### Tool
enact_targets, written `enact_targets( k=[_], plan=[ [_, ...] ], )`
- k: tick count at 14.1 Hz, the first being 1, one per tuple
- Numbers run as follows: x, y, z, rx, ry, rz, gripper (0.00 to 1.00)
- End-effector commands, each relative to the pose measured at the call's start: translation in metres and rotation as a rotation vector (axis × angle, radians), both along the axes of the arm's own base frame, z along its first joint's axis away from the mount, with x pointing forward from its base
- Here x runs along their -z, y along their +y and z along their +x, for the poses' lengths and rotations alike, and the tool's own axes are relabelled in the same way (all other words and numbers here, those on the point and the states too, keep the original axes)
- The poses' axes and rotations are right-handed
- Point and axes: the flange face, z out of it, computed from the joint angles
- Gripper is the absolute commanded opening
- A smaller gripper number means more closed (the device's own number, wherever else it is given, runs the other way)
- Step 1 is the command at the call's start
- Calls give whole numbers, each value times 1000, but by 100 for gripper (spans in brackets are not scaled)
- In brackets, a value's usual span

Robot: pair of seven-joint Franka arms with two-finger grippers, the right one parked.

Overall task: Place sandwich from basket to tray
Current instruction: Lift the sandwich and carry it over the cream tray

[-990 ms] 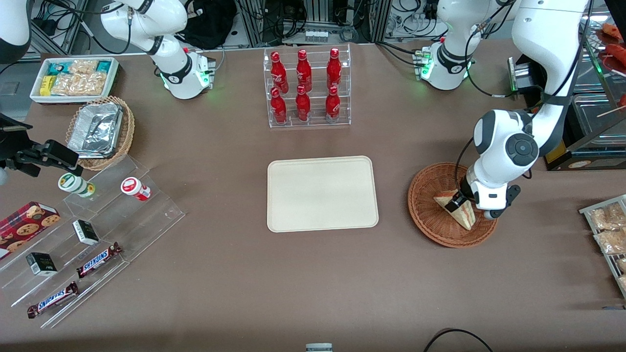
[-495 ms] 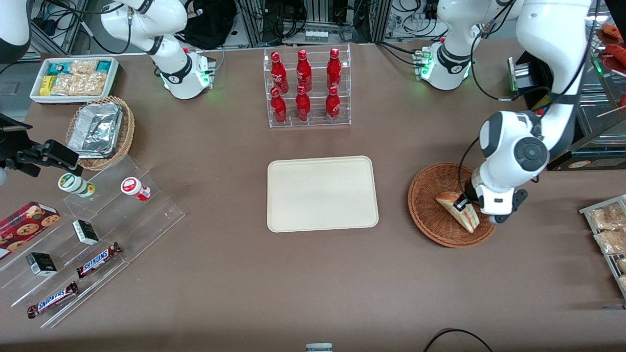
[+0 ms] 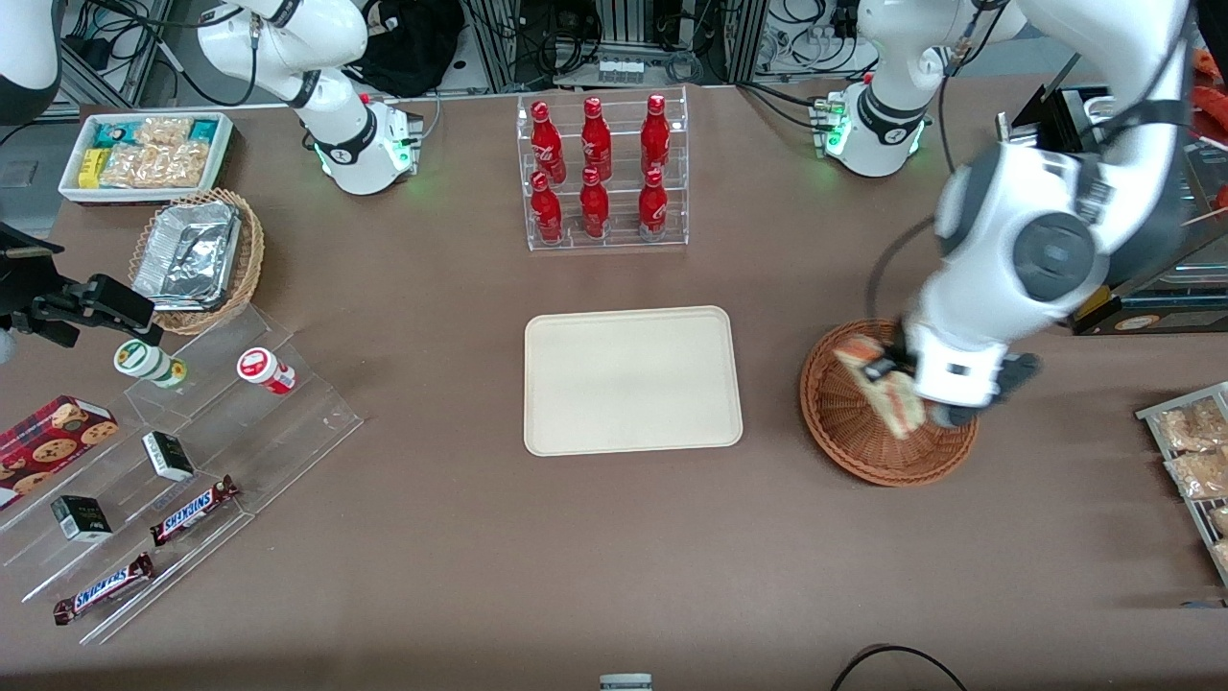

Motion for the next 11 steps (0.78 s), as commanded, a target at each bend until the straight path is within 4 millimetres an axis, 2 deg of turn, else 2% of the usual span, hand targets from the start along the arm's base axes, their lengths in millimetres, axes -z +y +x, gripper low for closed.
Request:
enact_targets(
  k=[1,3,6,8,11],
  plan=[
    [25,-70,-18,117,47,-14,13],
    [46,-122,-34,219,32,-29,12],
    [96,-193,-55,346,-7,-86,13],
    [126,-223,-62,378,-46,-129,13],
    [158,-251,-74,417,-69,-164,15]
  ],
)
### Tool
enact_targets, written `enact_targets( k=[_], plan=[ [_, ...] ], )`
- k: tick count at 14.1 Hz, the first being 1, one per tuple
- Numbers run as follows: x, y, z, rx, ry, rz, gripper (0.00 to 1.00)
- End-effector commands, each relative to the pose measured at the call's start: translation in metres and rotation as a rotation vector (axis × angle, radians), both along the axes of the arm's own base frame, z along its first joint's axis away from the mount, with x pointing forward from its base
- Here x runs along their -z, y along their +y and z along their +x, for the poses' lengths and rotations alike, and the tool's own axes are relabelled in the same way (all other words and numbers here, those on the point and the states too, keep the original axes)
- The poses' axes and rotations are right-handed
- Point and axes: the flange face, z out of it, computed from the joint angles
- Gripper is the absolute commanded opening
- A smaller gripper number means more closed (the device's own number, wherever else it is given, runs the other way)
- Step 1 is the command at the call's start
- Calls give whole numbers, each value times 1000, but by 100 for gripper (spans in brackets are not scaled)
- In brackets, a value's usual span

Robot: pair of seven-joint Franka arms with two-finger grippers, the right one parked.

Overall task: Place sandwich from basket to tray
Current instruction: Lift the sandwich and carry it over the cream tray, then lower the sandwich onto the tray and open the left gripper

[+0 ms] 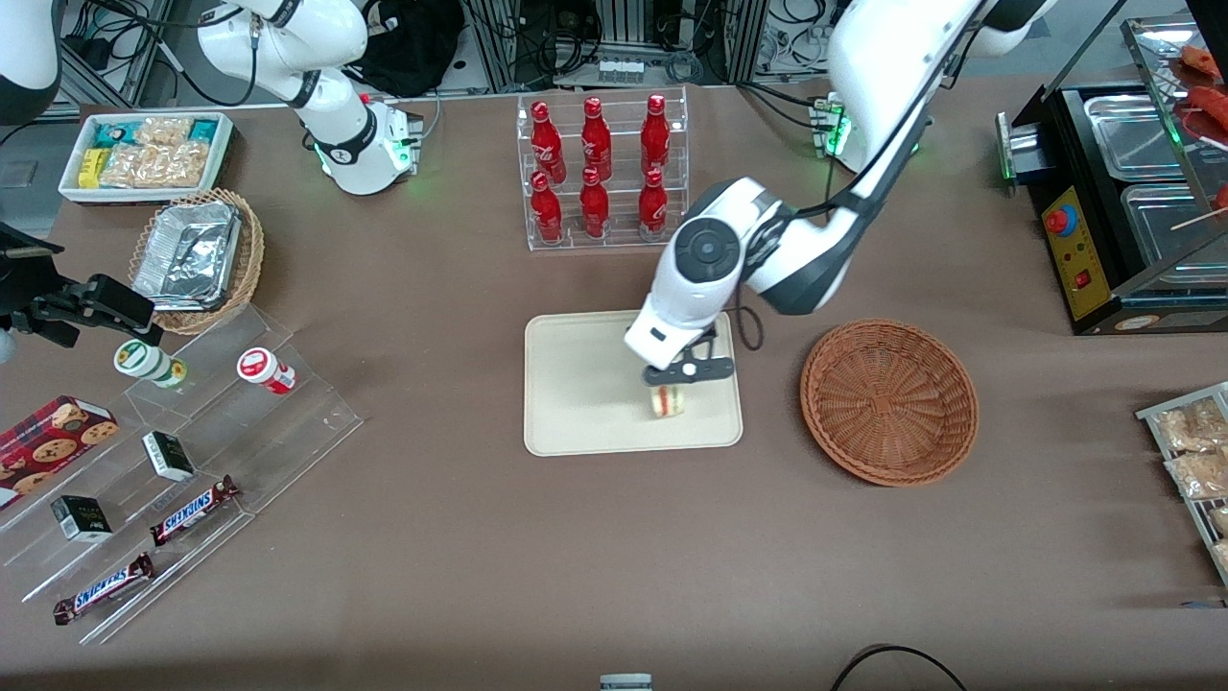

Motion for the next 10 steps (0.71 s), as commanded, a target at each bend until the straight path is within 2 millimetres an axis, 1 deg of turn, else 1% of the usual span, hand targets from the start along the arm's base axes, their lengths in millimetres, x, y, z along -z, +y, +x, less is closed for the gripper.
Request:
enact_targets(
  k=[1,3,4,5,6,7,8,9,10],
  plan=[
    [18,-25,-3,45,-36,-39,15],
    [36,-35,-11,56,-33,-48,15],
    [42,-34,-11,55,-26,-44,16],
    [45,-35,-12,57,-22,-42,16],
    [47,-34,-13,60,-19,-39,20],
    [52,-34,-14,58,-12,-35,33],
    [55,-35,-14,59,-9,-35,64],
    [56,-34,-13,64,-14,-31,100],
    [54,-33,-11,66,-24,-22,100]
  ],
)
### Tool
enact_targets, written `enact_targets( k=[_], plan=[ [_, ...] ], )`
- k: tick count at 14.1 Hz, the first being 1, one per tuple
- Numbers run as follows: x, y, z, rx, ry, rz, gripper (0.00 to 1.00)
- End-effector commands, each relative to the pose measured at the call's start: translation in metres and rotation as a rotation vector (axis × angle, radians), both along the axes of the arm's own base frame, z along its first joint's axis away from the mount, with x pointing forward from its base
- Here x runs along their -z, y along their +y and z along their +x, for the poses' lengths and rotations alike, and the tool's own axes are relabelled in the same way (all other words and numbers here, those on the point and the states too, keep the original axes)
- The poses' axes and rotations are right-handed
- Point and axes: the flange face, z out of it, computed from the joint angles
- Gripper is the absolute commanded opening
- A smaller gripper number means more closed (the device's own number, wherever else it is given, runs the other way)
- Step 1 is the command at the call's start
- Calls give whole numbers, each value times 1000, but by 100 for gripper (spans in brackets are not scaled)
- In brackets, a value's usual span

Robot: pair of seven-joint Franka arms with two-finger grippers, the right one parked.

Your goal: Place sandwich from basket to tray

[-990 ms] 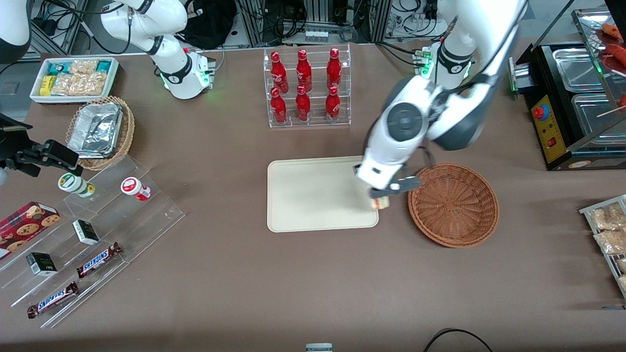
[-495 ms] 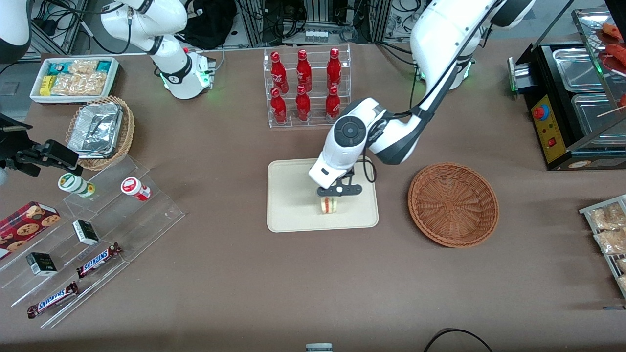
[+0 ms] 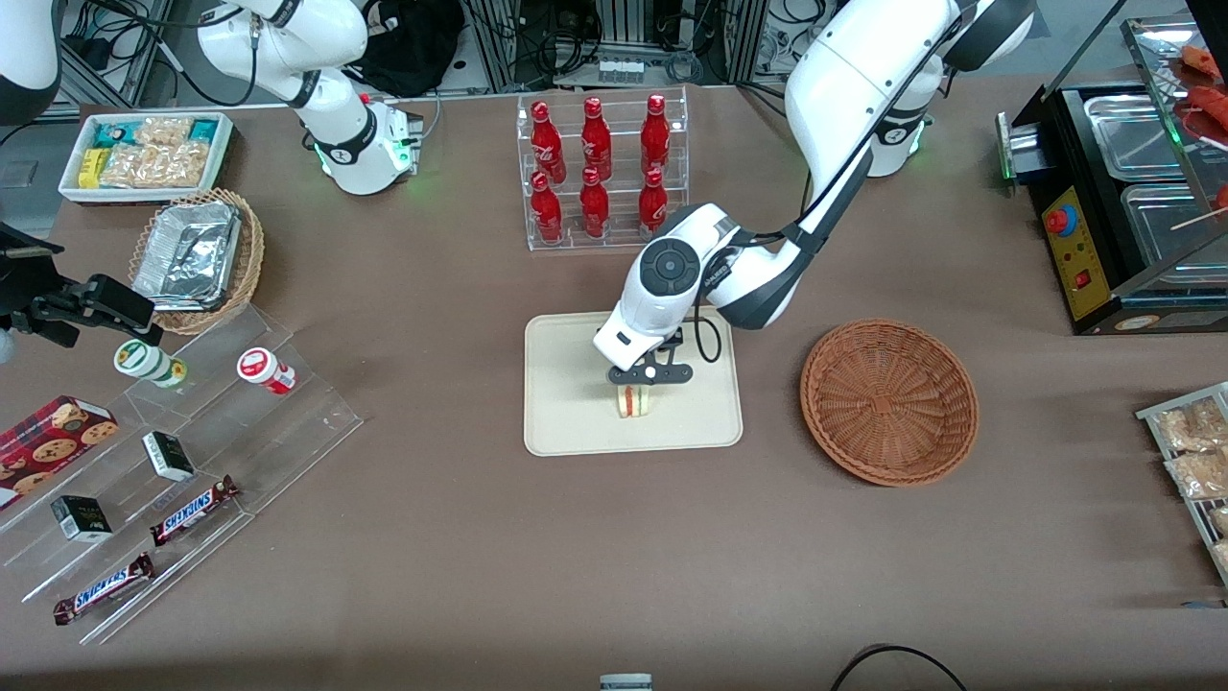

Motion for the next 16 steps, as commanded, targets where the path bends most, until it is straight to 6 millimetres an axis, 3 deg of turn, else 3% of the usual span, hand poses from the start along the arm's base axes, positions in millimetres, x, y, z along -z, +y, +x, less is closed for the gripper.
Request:
enact_targets(
  k=[1,3,5,8,12,14,16],
  plan=[
    [-7,-3,6,14,-32,6,100],
    [-38,2,10,3,-63,0,100],
    [-85,19,9,-47,-91,25,100],
    [-164,82,17,-132,-93,134,100],
    [-258,219,35,-197,-24,253,100],
    [-294,283,37,-137,-3,251,100],
    [-315,345,37,-104,23,244,100]
  ],
)
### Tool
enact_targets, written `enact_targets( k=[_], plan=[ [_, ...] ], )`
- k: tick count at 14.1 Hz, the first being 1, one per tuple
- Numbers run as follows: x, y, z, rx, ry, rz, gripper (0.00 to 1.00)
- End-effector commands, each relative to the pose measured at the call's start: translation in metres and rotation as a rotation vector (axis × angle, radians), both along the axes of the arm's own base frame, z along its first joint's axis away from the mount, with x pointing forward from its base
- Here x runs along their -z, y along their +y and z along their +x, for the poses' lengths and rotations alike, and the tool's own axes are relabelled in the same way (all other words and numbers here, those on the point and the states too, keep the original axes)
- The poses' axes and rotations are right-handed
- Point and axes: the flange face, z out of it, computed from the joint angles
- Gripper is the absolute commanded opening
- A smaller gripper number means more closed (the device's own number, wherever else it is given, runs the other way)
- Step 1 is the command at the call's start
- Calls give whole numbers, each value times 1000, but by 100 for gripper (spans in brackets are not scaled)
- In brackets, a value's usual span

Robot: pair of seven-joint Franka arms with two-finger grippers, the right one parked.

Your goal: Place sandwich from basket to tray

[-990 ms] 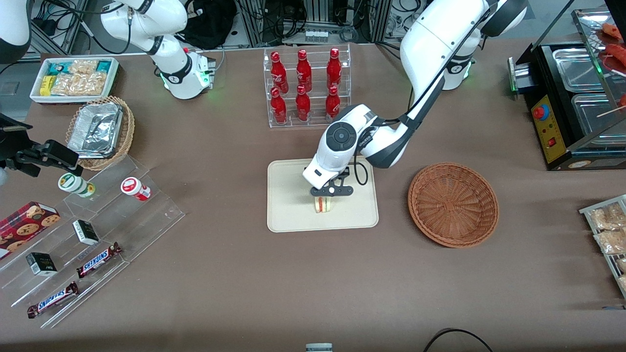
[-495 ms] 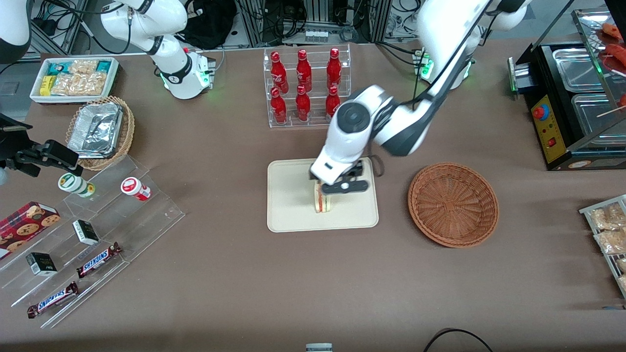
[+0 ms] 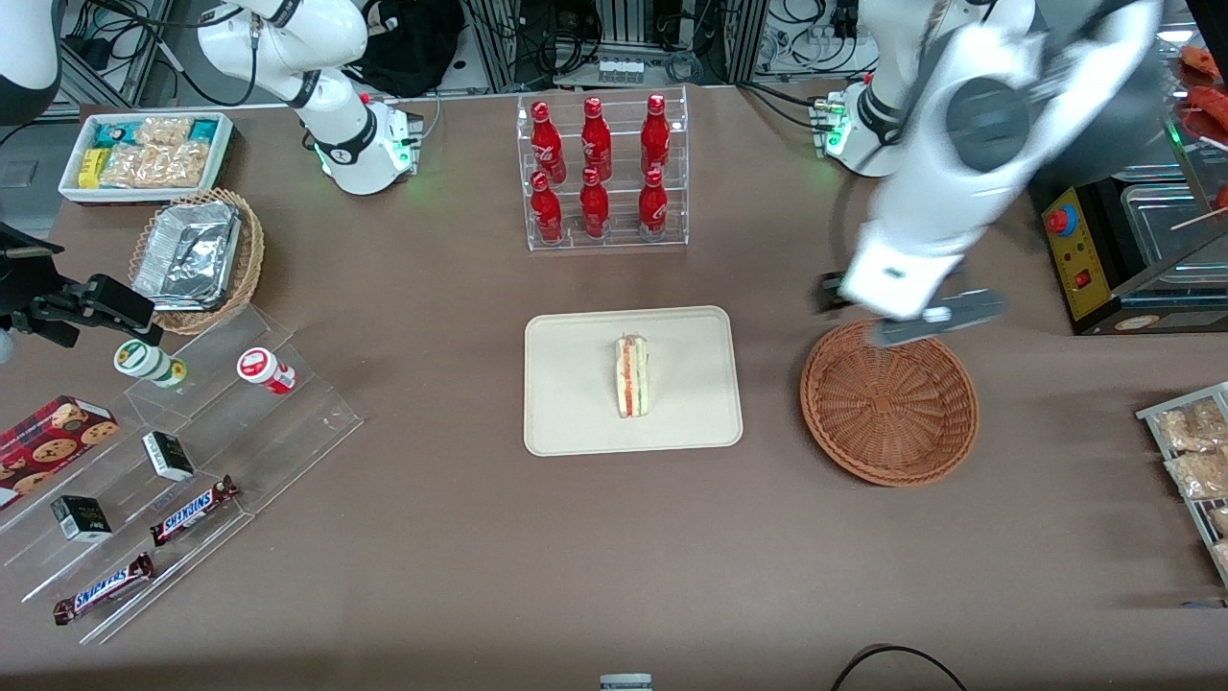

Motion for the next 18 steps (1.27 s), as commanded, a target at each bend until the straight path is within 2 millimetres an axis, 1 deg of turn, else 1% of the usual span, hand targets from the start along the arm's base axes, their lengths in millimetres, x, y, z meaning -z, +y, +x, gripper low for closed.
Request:
enact_targets(
  k=[1,2,4,6,8,10,11,13,16,17,18],
  plan=[
    [-19,68,-10,78,34,-14,100],
    [-21,92,-8,105,45,-25,100],
    [-27,131,-6,156,48,-40,100],
    [-40,166,-13,231,40,-54,100],
    [-53,194,-16,283,42,-70,100],
    [-65,197,-8,324,15,-71,100],
    [-69,196,2,315,2,-75,100],
    [-67,183,18,302,-7,-100,100],
    [-69,156,20,269,-28,-116,100],
    [-70,150,21,262,-33,-116,100],
    [-73,150,20,257,-38,-115,100]
  ],
)
